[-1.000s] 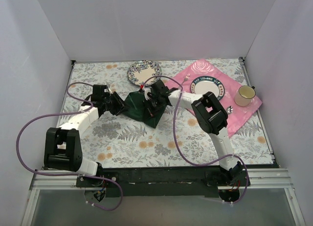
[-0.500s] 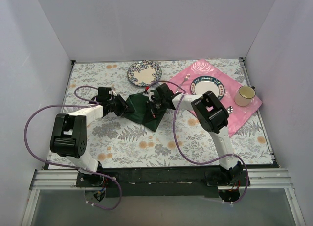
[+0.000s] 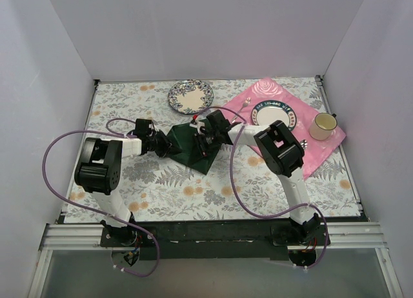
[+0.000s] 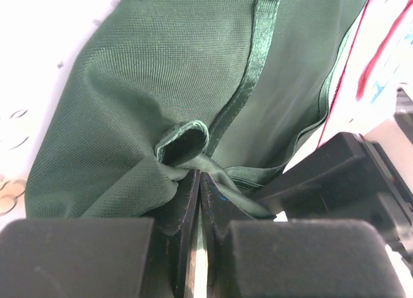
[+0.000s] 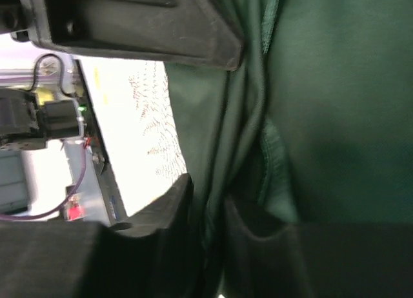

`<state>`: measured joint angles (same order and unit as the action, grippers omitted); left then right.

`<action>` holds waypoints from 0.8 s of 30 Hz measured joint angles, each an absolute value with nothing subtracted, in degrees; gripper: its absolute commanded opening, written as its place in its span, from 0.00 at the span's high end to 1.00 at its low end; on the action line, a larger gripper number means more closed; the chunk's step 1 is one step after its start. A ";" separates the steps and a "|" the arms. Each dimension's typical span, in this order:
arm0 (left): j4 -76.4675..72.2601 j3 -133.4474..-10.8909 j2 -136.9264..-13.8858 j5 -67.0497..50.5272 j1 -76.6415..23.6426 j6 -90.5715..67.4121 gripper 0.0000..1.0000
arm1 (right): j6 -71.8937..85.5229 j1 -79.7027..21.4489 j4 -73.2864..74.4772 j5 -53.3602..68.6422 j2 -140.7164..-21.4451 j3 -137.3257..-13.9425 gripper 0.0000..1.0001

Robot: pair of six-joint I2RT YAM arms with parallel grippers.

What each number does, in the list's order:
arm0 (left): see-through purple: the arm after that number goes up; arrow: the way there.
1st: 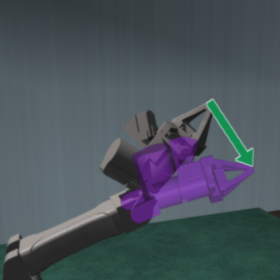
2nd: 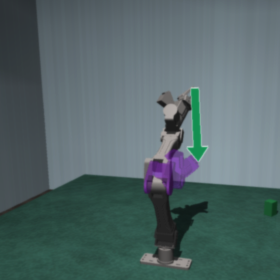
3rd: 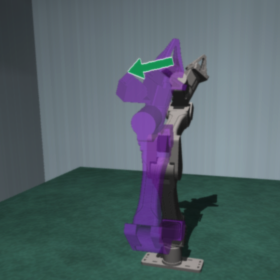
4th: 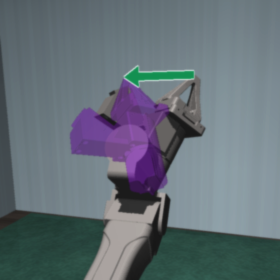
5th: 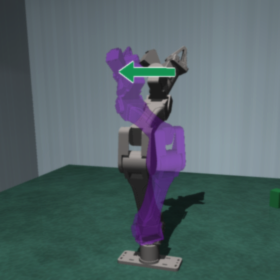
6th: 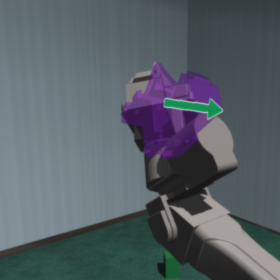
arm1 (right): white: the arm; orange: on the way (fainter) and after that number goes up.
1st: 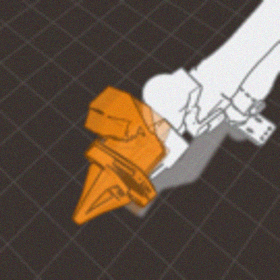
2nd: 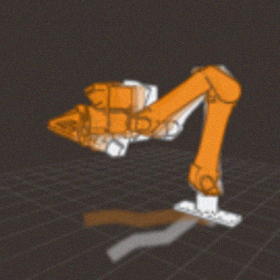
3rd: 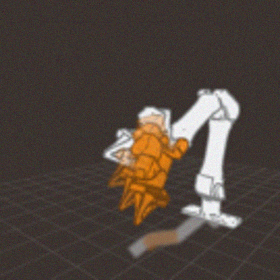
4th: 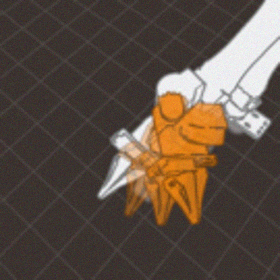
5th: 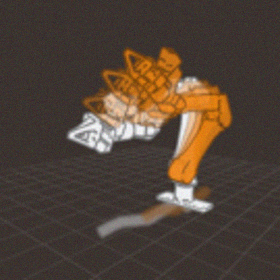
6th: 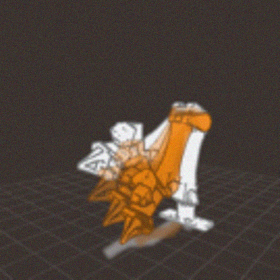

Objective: Fold the napkin, place the utensils inside, and roll it up
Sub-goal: Roll the napkin with the utensil

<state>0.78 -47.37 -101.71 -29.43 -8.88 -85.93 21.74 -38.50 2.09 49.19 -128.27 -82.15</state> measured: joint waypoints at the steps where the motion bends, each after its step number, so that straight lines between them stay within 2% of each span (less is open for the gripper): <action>1: 0.60 -47.59 -101.97 -29.52 -8.91 -85.84 1.00 | 20.80 -38.63 3.55 48.27 -127.72 -82.46 0.55; 6: 0.03 -49.10 -103.63 -29.89 -9.26 -85.25 1.00 | 15.35 -39.33 13.13 41.95 -125.93 -86.76 0.42; 15: -0.40 -50.02 -104.71 -30.68 -9.28 -84.29 1.00 | 4.64 -40.21 29.30 26.11 -125.91 -98.04 0.33; 20: 0.01 -50.41 -104.92 -30.76 -9.28 -84.07 1.00 | 2.24 -40.21 32.86 21.19 -125.27 -98.48 0.34; 23: 0.01 -50.72 -105.25 -31.11 -9.28 -83.96 1.00 | 1.45 -40.21 33.15 19.86 -124.53 -97.65 0.38; 24: 0.01 -50.78 -105.34 -31.18 -9.30 -83.94 1.00 | 1.26 -40.21 33.10 19.53 -123.96 -96.75 0.42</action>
<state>0.01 -50.78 -105.34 -31.18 -9.30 -83.94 1.26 -40.21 33.10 19.53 -123.96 -96.75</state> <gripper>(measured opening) 0.010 0.644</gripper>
